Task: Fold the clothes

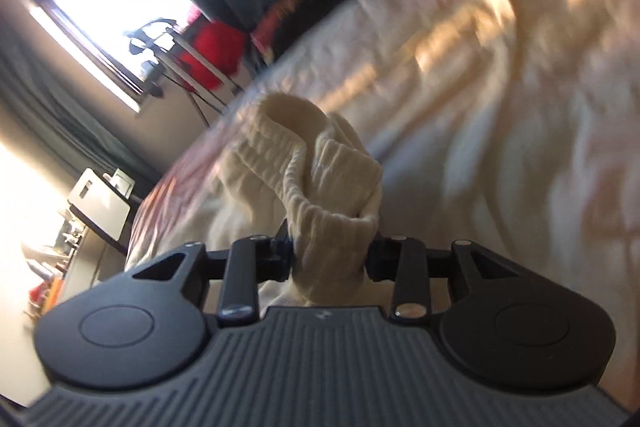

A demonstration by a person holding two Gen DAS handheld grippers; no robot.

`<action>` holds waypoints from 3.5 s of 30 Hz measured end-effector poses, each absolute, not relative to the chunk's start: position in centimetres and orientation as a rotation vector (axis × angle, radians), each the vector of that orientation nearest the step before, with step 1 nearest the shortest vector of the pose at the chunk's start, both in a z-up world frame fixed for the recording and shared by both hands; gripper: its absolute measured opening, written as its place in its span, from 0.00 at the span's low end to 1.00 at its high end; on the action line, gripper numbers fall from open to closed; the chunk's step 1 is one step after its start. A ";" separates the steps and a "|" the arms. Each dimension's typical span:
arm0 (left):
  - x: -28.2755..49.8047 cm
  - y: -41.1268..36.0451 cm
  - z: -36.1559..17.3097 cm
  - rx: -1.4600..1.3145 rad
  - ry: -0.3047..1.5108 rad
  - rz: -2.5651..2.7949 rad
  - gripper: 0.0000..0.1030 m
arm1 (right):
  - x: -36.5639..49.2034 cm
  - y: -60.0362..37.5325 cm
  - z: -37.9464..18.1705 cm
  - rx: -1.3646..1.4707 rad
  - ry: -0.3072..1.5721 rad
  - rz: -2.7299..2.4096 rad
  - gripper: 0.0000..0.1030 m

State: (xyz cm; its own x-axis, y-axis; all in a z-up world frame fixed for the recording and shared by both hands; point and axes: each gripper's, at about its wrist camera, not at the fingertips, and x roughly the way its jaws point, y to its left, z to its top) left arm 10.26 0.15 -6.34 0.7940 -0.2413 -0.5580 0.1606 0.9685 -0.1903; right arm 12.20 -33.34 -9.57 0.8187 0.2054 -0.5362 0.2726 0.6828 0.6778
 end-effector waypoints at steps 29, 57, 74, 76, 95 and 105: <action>13.9 11.3 -10.8 -0.746 0.875 -0.173 0.81 | 13.4 -29.8 -10.8 0.746 0.712 0.221 0.77; 25.6 -17.6 5.0 -0.646 0.767 -0.530 0.32 | 11.8 -49.8 6.3 0.845 0.474 -0.069 0.30; 38.8 -32.5 -6.9 -0.385 0.720 -0.724 0.35 | 19.8 -63.6 -6.0 0.894 0.346 -0.284 0.30; 37.9 -32.1 -7.3 -0.349 0.726 -0.709 0.36 | 18.5 -62.8 -7.8 0.908 0.339 -0.294 0.30; 27.2 -27.9 -1.7 -0.069 0.704 -0.586 0.69 | 8.0 -56.5 -5.5 0.900 0.482 -0.502 0.34; 16.1 -23.2 9.6 -0.024 0.536 -0.585 0.85 | 0.2 -50.6 6.4 0.523 0.370 -0.416 0.53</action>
